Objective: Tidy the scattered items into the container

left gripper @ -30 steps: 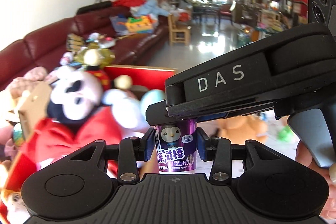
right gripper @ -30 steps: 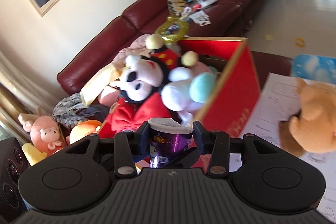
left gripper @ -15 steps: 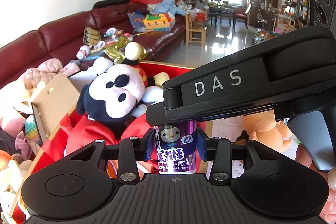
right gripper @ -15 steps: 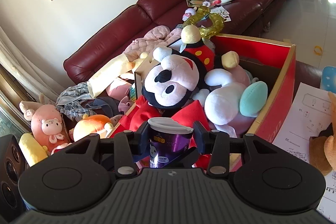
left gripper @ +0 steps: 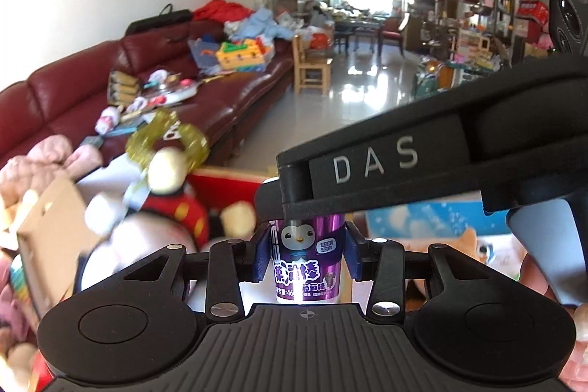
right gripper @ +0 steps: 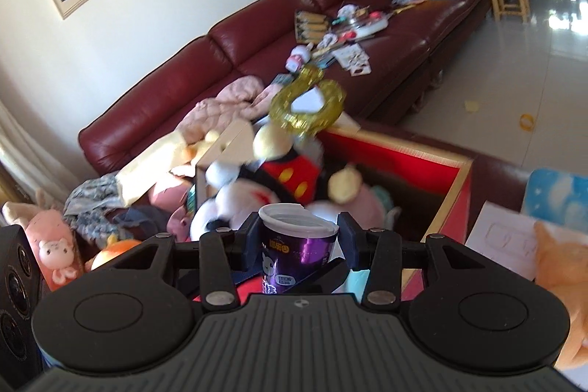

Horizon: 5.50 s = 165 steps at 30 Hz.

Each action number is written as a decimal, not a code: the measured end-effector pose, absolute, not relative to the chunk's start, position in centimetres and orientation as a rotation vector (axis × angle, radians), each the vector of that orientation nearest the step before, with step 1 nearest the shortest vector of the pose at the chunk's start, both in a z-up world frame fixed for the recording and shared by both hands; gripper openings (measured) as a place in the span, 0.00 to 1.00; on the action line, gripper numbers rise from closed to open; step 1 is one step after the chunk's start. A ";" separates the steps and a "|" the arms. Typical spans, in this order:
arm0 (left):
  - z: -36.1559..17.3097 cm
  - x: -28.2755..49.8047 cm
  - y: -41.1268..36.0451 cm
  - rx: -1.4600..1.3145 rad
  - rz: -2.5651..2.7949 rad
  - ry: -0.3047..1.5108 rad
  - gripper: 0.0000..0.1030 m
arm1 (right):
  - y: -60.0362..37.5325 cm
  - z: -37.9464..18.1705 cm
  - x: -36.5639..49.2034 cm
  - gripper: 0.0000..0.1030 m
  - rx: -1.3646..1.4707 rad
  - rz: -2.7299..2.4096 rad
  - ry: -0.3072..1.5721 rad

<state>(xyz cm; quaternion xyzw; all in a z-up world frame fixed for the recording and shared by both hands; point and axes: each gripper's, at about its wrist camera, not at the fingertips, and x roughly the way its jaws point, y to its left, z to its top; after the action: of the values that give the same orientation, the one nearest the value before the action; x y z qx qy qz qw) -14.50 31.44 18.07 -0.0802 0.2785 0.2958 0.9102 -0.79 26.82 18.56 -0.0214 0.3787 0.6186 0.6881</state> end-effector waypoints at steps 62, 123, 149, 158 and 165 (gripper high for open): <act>11.9 -4.7 20.7 -0.175 0.451 0.725 1.00 | 13.7 15.2 10.6 0.95 -0.186 1.077 1.014; 0.9 6.1 10.7 -0.139 0.226 1.029 1.00 | -5.0 -8.7 25.3 0.66 0.252 0.388 1.331; -3.8 15.8 7.4 0.100 0.105 1.010 0.84 | -9.1 -9.1 25.8 0.66 0.314 0.420 1.263; -6.6 18.5 7.8 0.103 0.102 1.058 0.58 | -9.3 -9.4 24.5 0.65 0.333 0.482 1.231; -8.0 20.0 8.7 0.019 0.077 1.135 0.27 | -7.4 -9.3 24.3 0.54 0.354 0.566 1.189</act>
<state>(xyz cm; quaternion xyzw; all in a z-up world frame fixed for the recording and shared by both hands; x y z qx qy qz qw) 19.96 8.65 -8.04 0.0089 0.5373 0.0364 0.8426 24.29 -7.43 -9.27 0.1635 0.5495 0.2616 0.7765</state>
